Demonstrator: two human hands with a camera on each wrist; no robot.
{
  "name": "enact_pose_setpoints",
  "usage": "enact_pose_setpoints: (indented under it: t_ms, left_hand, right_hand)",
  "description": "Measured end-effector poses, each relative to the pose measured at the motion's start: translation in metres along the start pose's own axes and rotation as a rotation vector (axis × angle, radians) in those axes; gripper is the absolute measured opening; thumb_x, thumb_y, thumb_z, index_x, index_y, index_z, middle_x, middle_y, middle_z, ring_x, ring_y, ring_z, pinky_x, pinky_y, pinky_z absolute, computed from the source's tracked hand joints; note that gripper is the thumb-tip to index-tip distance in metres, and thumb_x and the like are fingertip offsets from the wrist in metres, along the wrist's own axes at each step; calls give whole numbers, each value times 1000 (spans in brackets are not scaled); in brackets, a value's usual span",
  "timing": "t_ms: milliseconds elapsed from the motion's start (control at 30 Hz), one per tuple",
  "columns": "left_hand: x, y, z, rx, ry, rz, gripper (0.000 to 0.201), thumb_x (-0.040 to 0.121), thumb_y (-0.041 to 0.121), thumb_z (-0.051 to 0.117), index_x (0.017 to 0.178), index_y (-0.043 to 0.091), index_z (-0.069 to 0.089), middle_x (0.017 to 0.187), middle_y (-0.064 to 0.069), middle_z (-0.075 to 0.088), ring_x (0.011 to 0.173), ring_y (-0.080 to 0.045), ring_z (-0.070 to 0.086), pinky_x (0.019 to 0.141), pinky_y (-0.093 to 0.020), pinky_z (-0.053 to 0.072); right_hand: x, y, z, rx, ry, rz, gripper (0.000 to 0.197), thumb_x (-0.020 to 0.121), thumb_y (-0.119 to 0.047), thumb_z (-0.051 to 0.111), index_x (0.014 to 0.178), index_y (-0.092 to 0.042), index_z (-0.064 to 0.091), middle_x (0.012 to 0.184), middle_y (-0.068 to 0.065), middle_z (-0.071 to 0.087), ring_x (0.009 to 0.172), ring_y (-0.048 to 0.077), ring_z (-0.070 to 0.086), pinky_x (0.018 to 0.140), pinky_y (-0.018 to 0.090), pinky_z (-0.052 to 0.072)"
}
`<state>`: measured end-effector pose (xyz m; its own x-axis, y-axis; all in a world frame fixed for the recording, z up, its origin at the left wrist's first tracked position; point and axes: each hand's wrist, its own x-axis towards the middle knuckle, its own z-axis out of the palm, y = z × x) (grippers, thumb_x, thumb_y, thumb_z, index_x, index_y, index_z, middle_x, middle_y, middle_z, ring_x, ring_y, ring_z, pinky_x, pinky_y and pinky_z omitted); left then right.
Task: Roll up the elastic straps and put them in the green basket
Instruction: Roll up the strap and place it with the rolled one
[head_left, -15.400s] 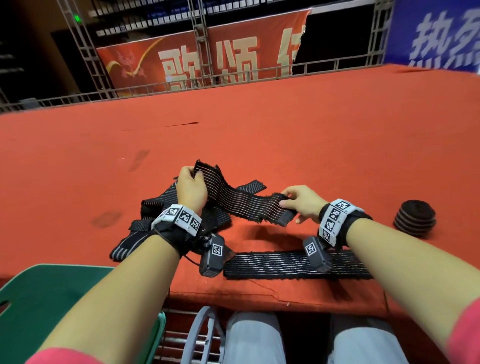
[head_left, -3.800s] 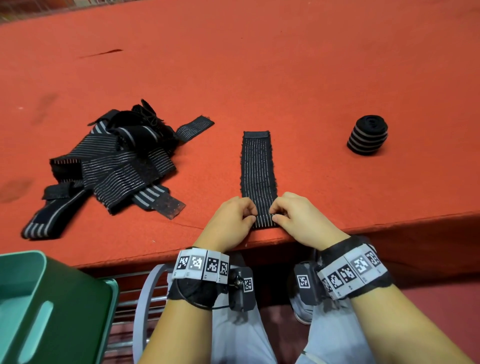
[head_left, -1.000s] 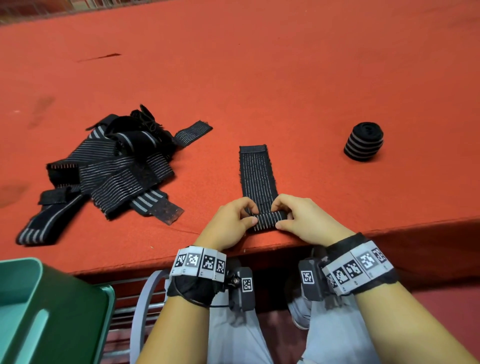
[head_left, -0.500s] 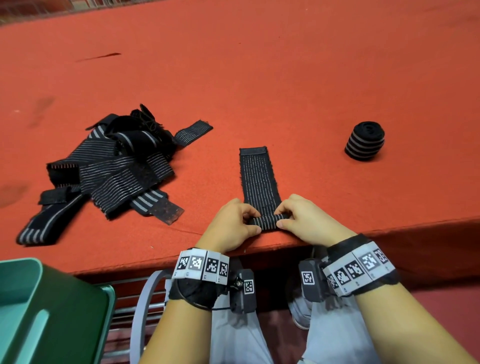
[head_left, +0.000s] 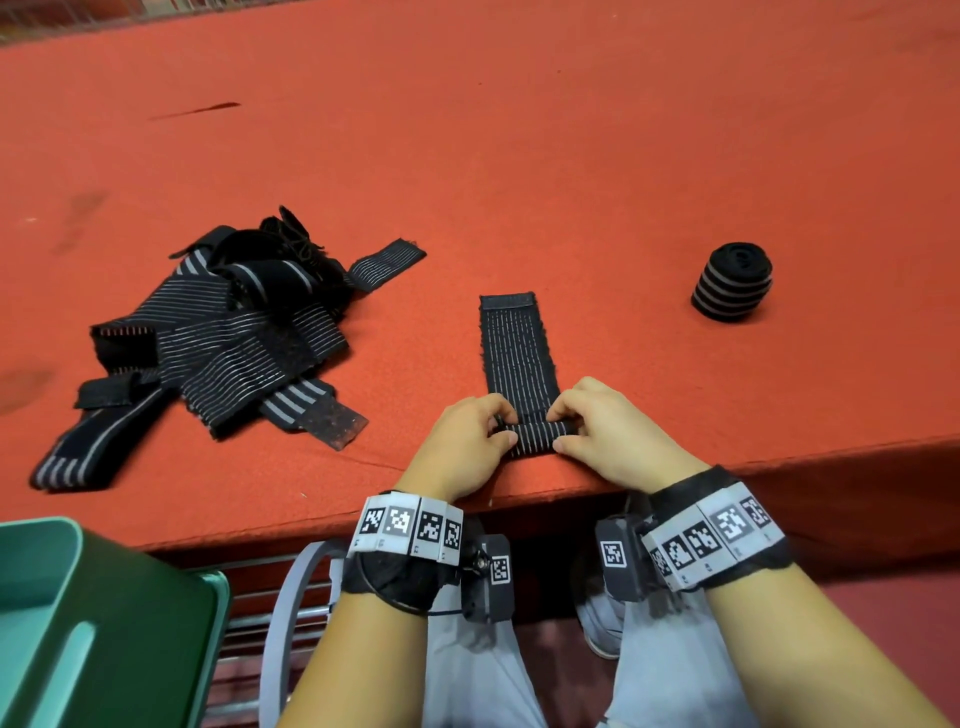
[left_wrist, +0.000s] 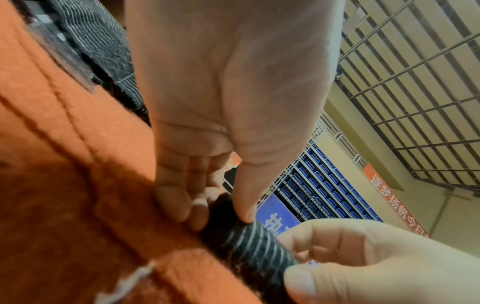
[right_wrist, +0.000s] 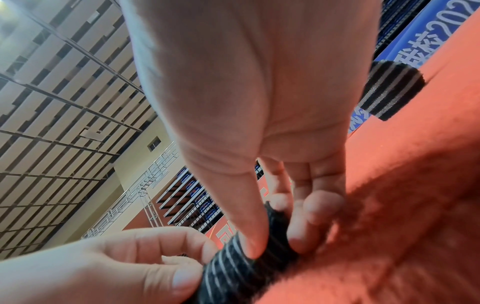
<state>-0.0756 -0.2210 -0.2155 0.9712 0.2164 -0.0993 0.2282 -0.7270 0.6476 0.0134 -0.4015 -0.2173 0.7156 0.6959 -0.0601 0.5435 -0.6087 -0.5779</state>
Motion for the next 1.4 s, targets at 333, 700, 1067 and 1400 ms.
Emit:
enact_pose_setpoints:
  t_ms: [333, 700, 1067, 1400]
  left_hand:
    - [-6, 7, 6, 91, 36, 77, 35, 79, 18, 76, 109, 28, 60, 99, 11, 47, 97, -8, 50, 84, -22, 37]
    - [-13, 16, -1, 15, -43, 29, 25, 81, 22, 77, 103, 27, 65, 93, 8, 61, 81, -10, 59, 64, -20, 44]
    - [-7, 8, 3, 34, -11, 62, 26, 80, 25, 79, 104, 25, 69, 98, 10, 56, 94, -10, 55, 84, -25, 41]
    - [-6, 5, 5, -27, -23, 26, 26, 84, 25, 76, 109, 26, 68, 104, 6, 60, 98, -11, 56, 87, -25, 40]
  right_hand:
    - [2, -1, 7, 17, 84, -16, 23, 84, -22, 73, 102, -25, 59, 97, -6, 52, 88, 12, 51, 81, 30, 41]
    - [-9, 5, -8, 98, -20, 27, 17, 85, -25, 72, 91, -36, 61, 90, -13, 62, 78, 0, 54, 75, 28, 44]
    - [-5, 6, -5, 69, 32, -65, 8, 85, -19, 73, 90, -23, 68, 105, -12, 55, 84, 1, 51, 81, 26, 42]
    - [-4, 8, -3, 84, 30, -43, 9, 88, -21, 68, 95, -26, 66, 98, -10, 61, 95, 10, 55, 85, 30, 41]
